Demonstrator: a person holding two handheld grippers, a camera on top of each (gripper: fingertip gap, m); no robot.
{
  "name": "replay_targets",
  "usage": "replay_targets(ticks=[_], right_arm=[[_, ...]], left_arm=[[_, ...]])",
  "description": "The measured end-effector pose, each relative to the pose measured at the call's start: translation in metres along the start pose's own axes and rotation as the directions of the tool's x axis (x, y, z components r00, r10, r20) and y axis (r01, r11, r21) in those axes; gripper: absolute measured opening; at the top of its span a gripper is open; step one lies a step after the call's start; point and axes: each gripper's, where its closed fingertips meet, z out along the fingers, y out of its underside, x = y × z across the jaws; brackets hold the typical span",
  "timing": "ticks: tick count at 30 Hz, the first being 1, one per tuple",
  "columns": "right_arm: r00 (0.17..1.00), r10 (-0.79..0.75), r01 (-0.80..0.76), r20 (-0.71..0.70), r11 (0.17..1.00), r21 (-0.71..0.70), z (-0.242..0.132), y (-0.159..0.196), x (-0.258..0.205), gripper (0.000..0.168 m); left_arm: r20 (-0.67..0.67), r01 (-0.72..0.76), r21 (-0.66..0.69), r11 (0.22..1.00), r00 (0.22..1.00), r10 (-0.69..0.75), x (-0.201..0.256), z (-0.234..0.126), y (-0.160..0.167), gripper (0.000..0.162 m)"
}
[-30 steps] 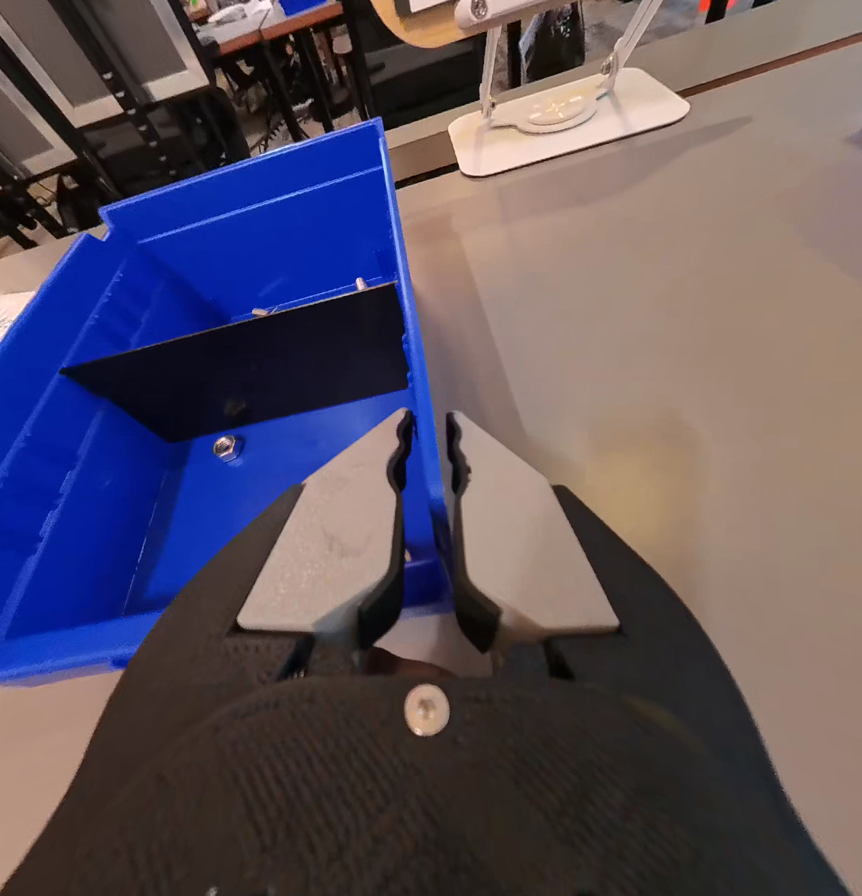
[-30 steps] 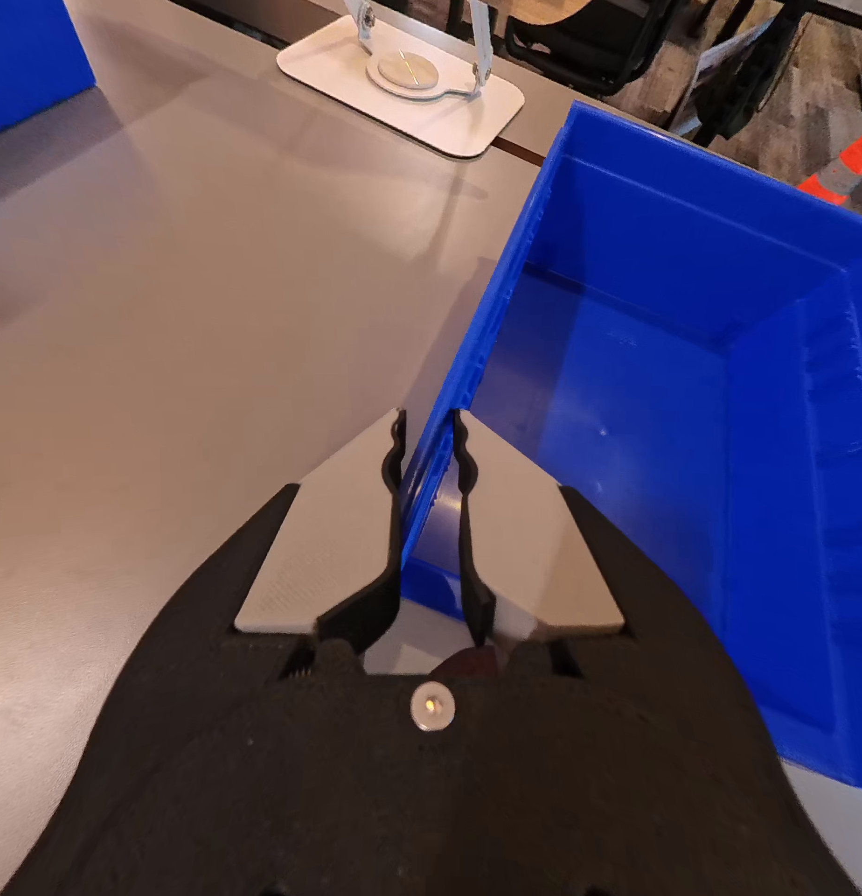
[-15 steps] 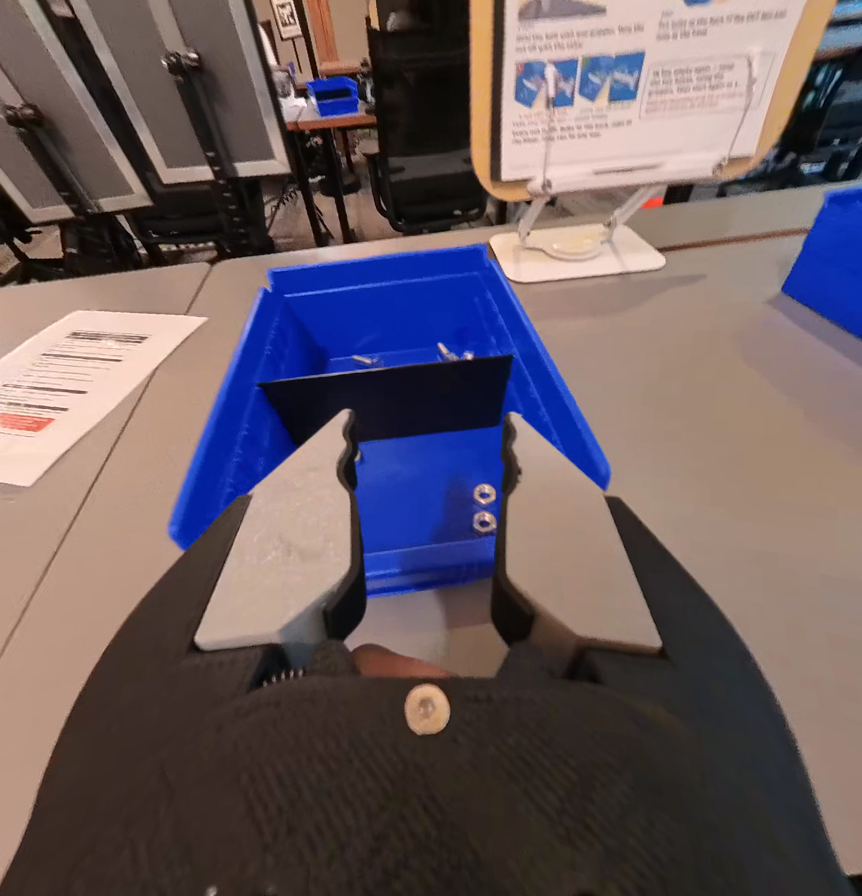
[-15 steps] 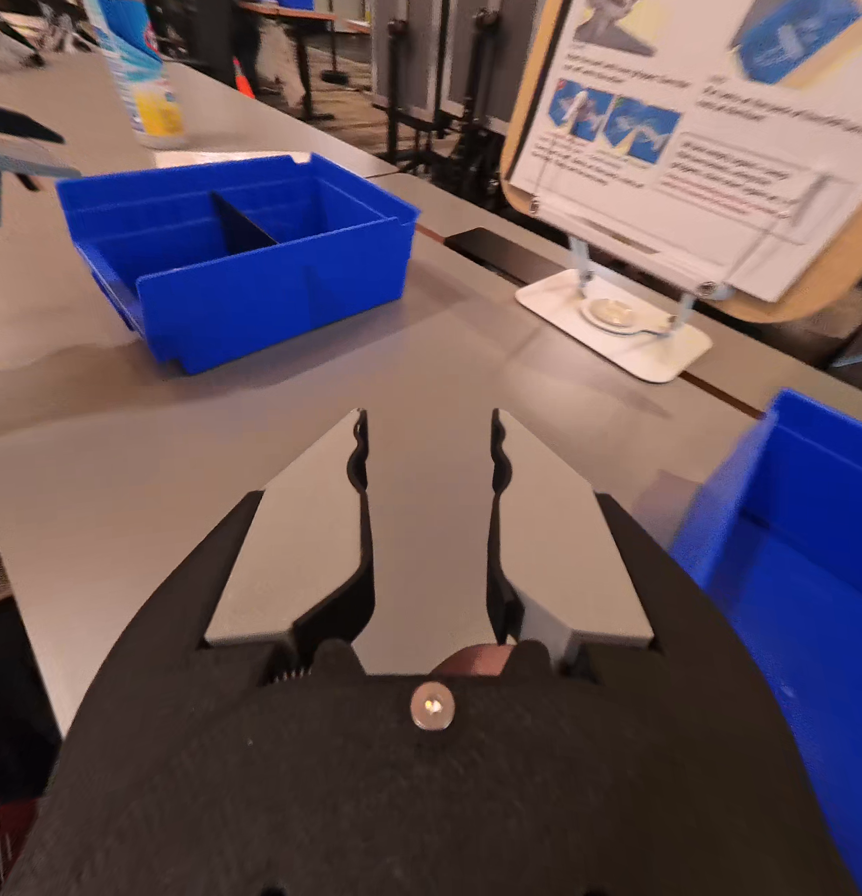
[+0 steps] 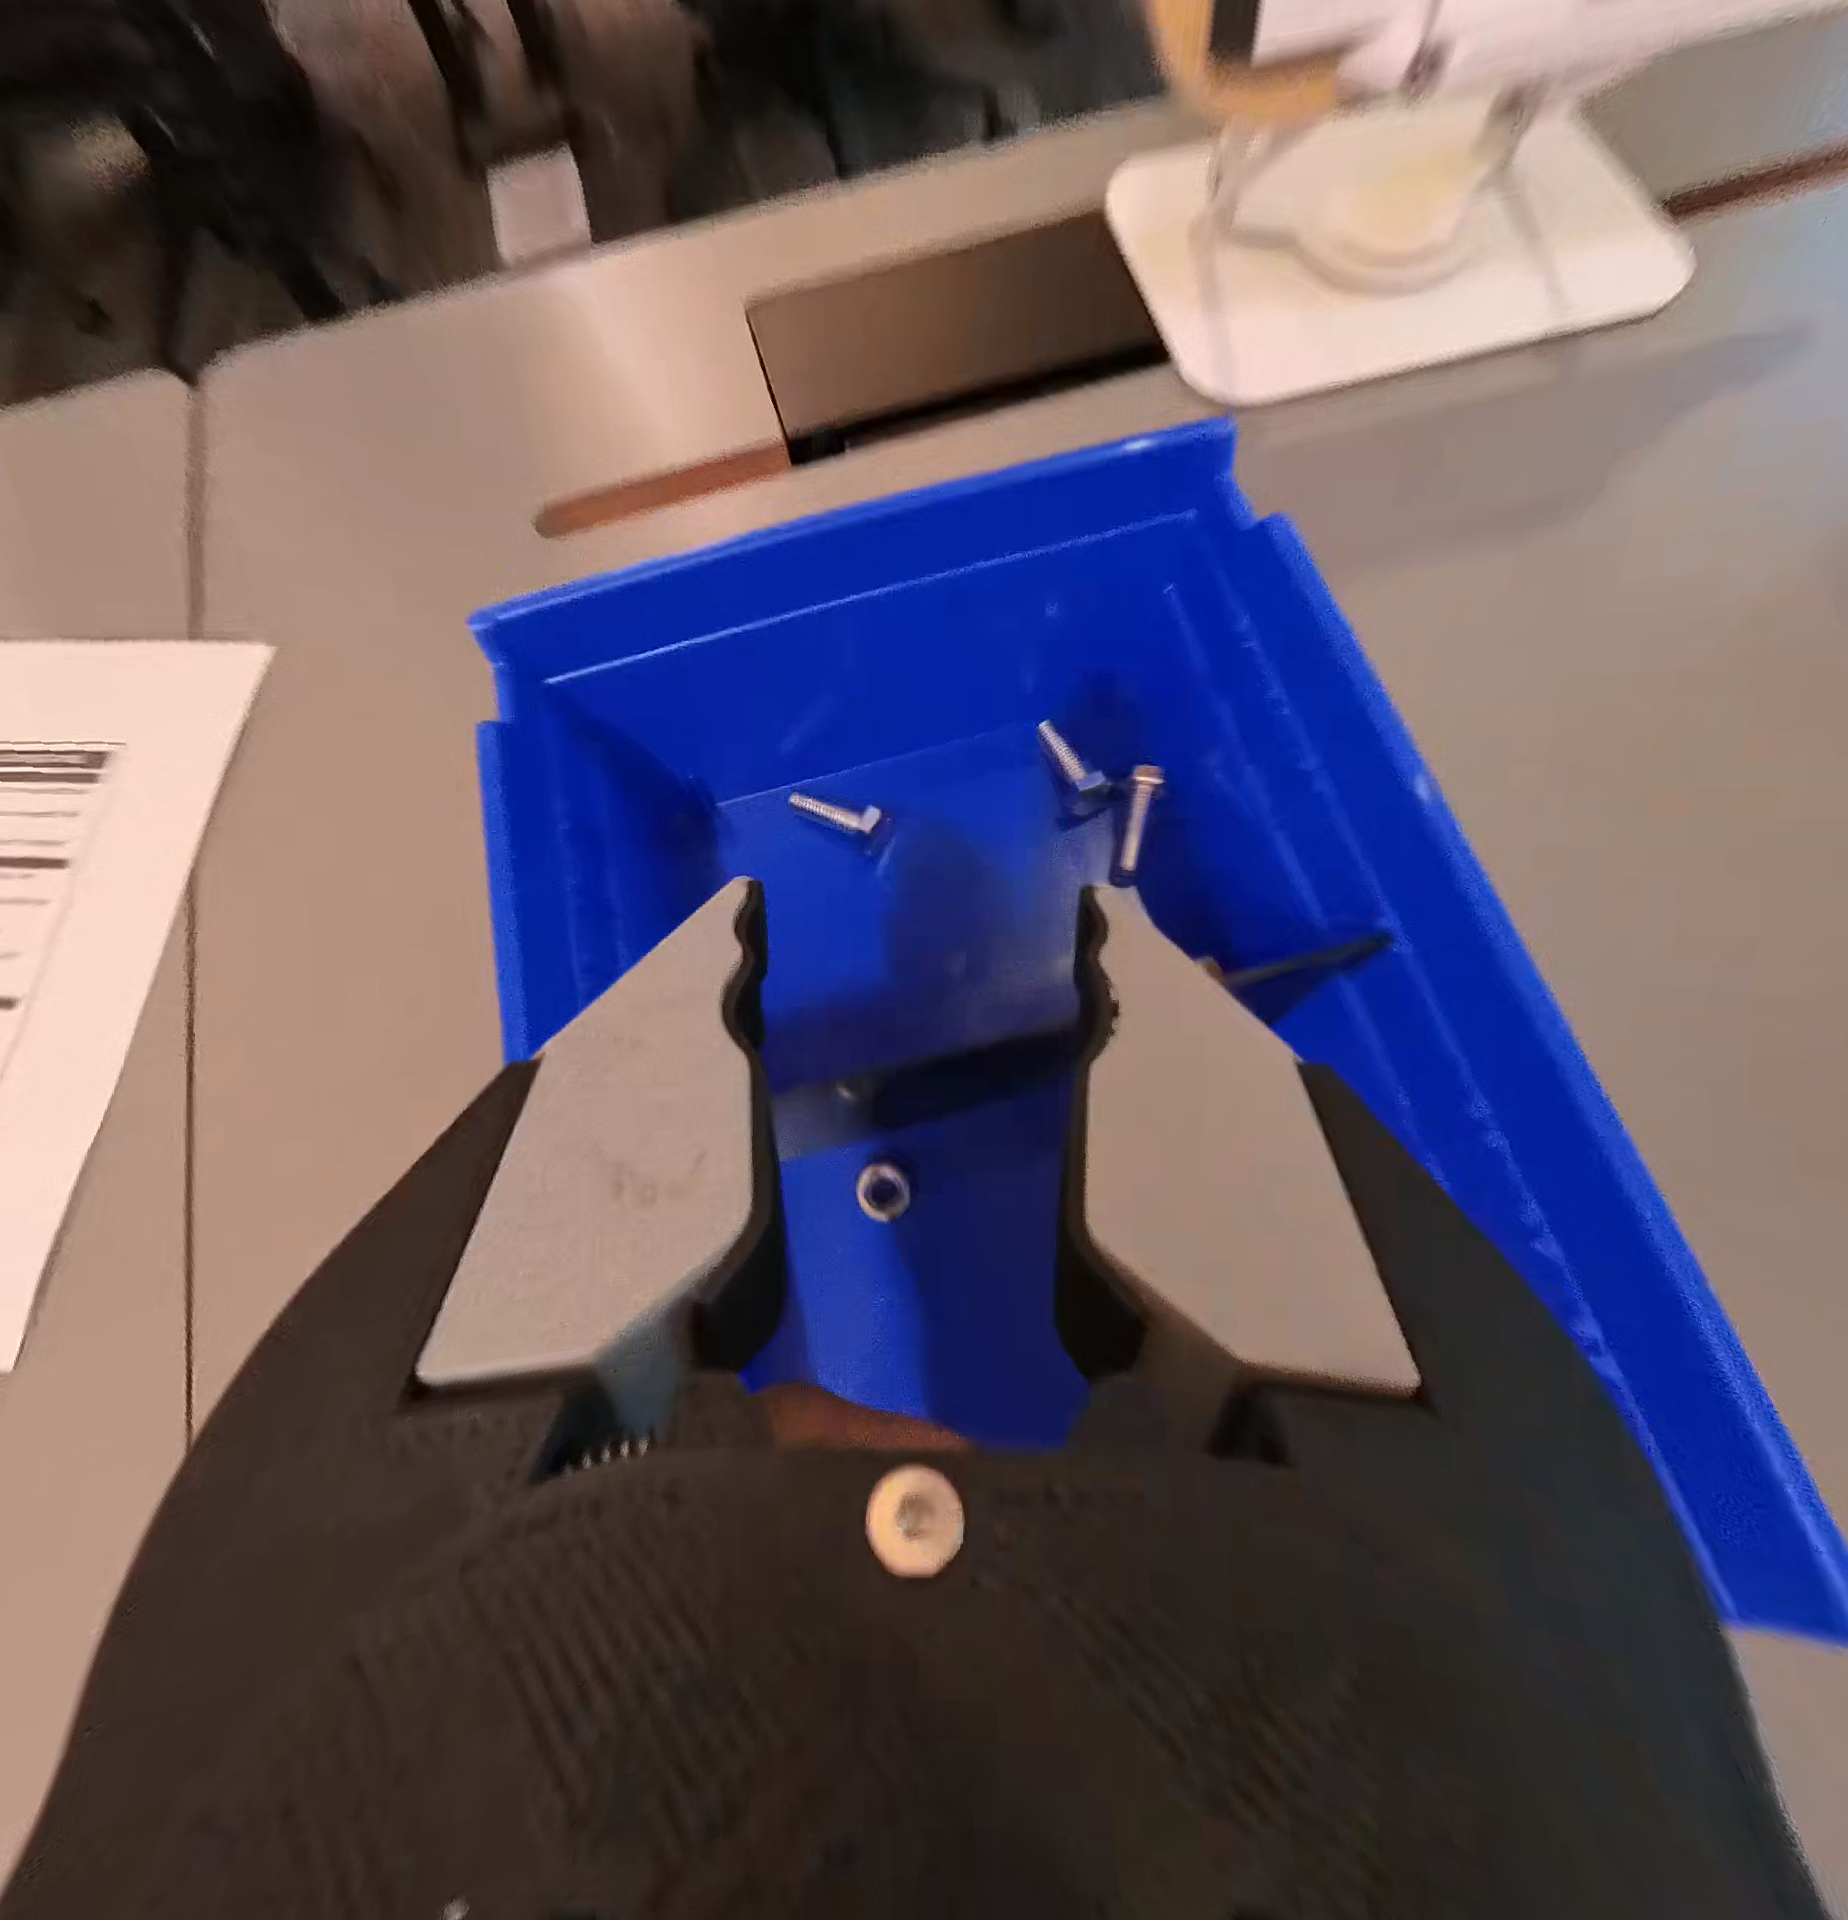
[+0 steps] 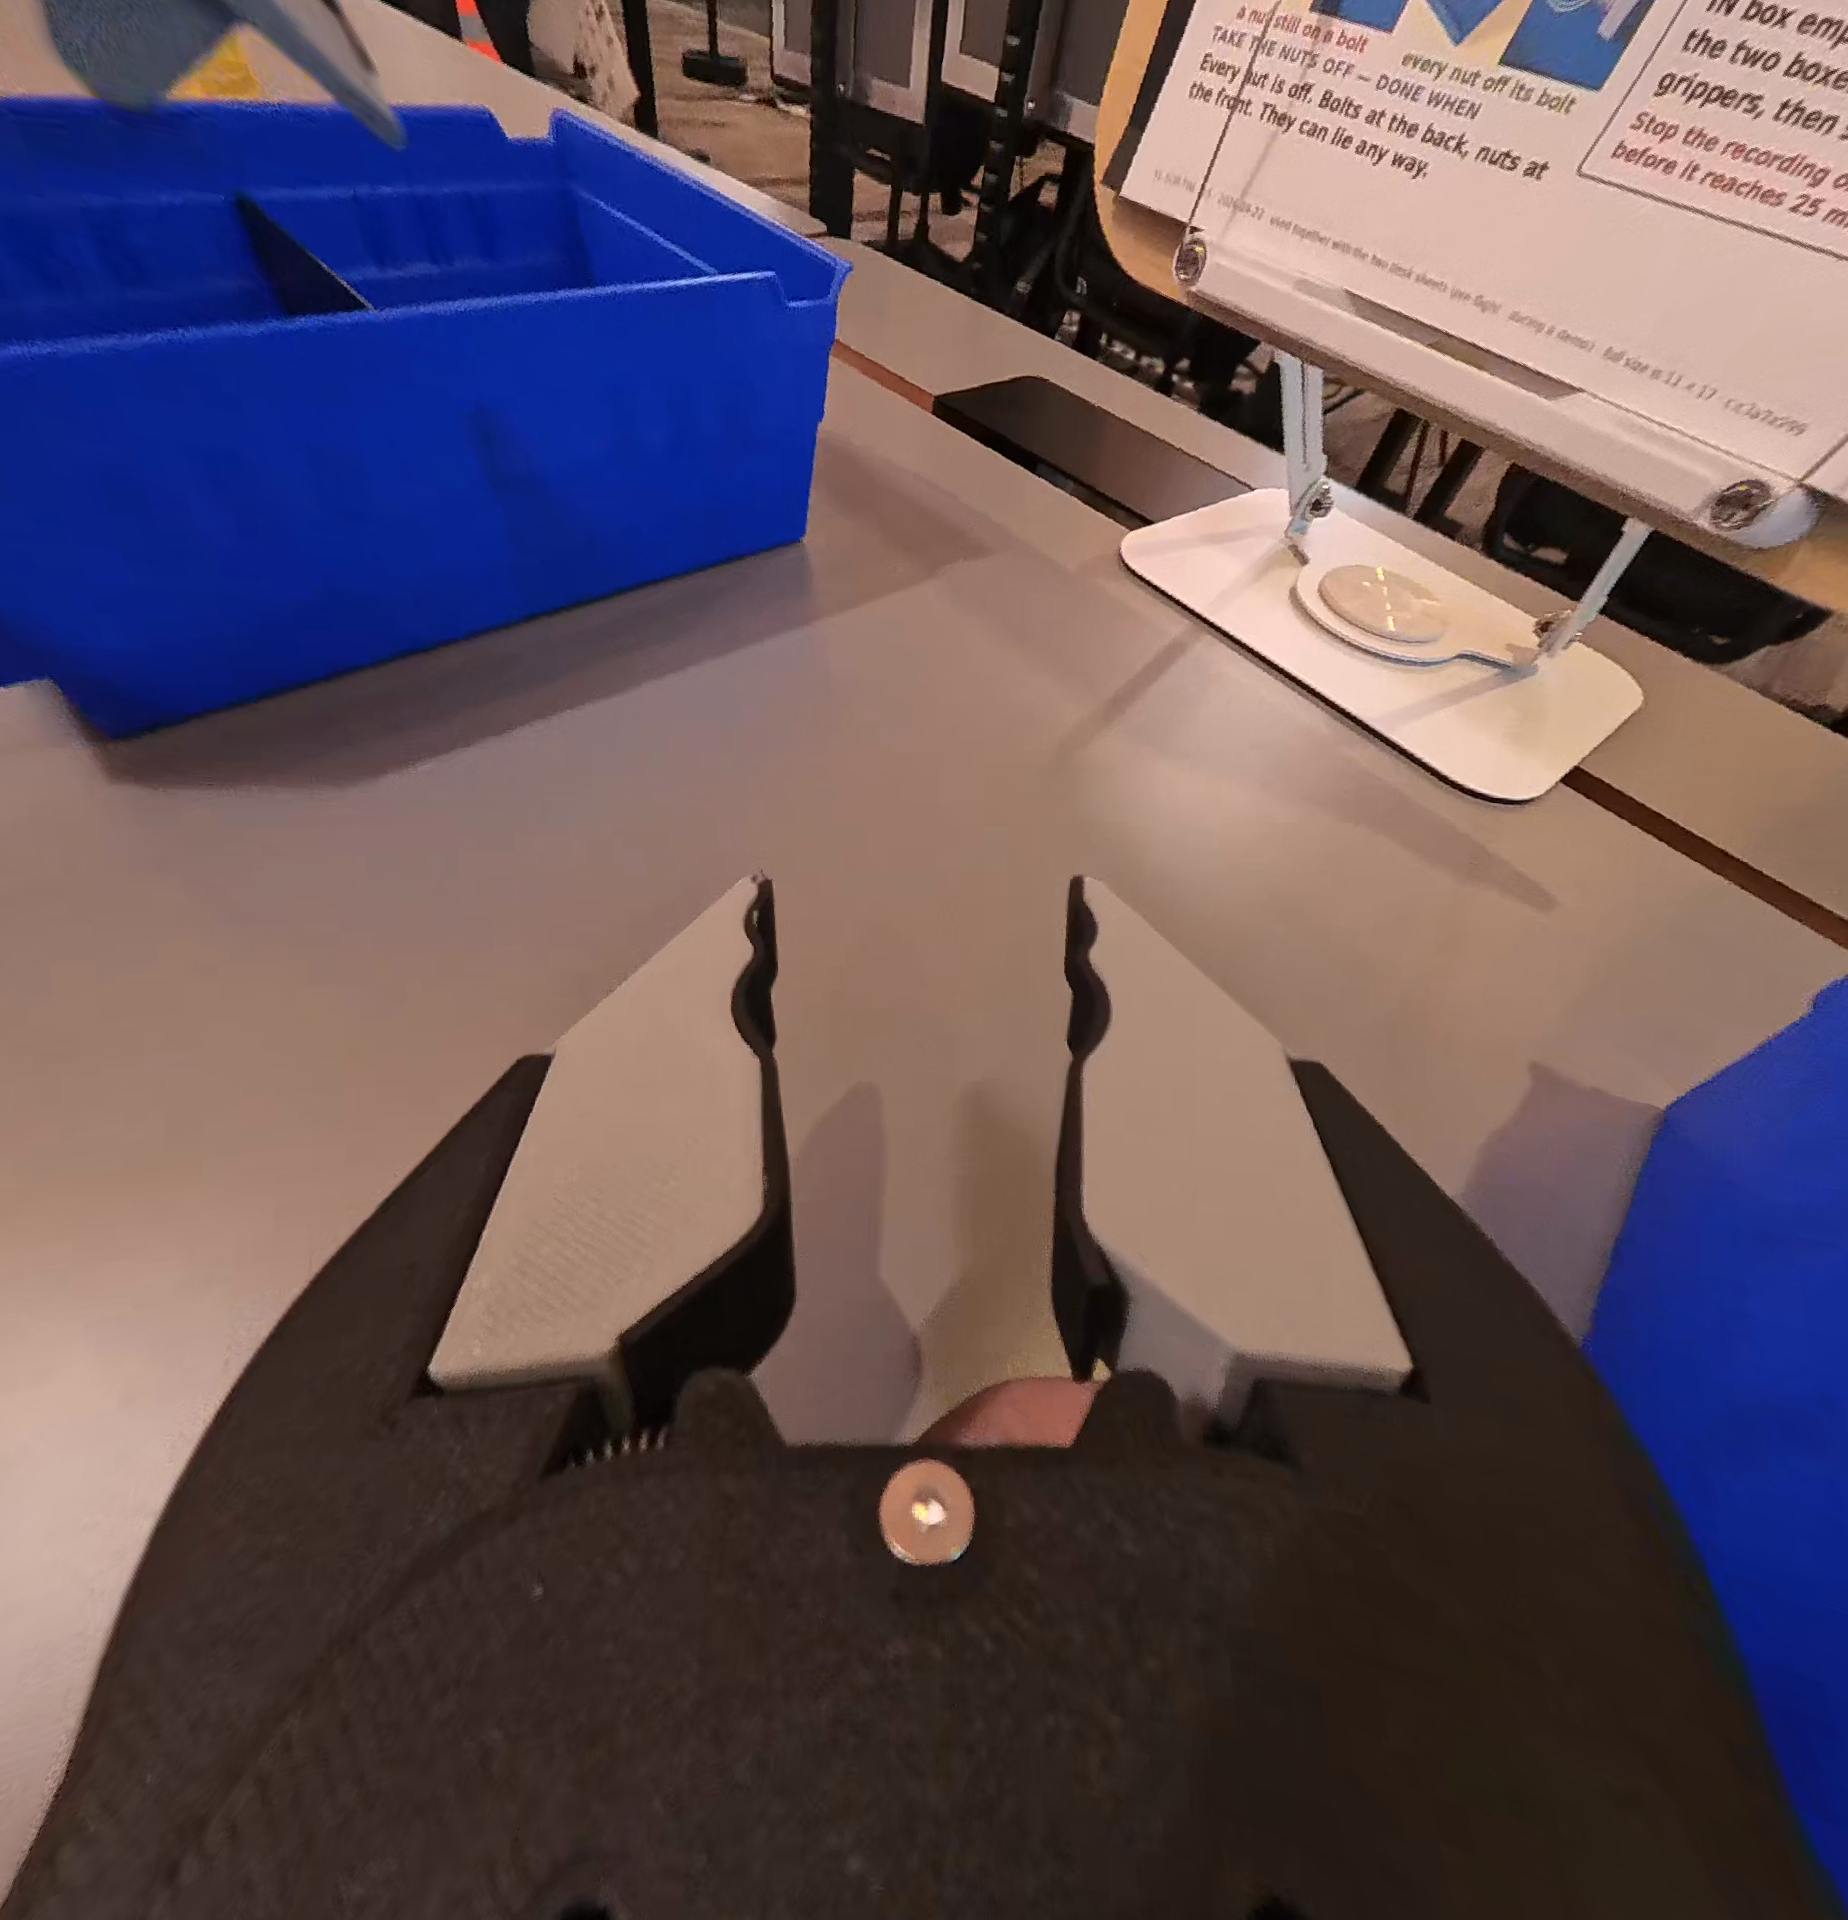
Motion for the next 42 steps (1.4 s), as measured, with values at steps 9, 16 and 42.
replay_targets(ticks=[9,16,42], right_arm=[[0.996,-0.072,0.074,-0.045,0.996,0.042,-0.015,-0.011,-0.002,0.052],[0.989,-0.126,0.128,-0.073,0.991,0.035,-0.017,-0.012,-0.006,0.051],[0.983,-0.164,0.170,-0.079,0.983,0.069,-0.022,-0.021,-0.016,0.048]], left_arm=[[0.047,0.125,-0.418,0.900,0.992,-0.116,-0.026,0.112,0.031,0.047],[0.132,0.150,-0.527,0.837,0.987,-0.094,-0.035,0.127,0.047,0.024],[0.208,0.256,-0.568,0.782,0.964,-0.165,-0.045,0.141,0.048,0.008]])
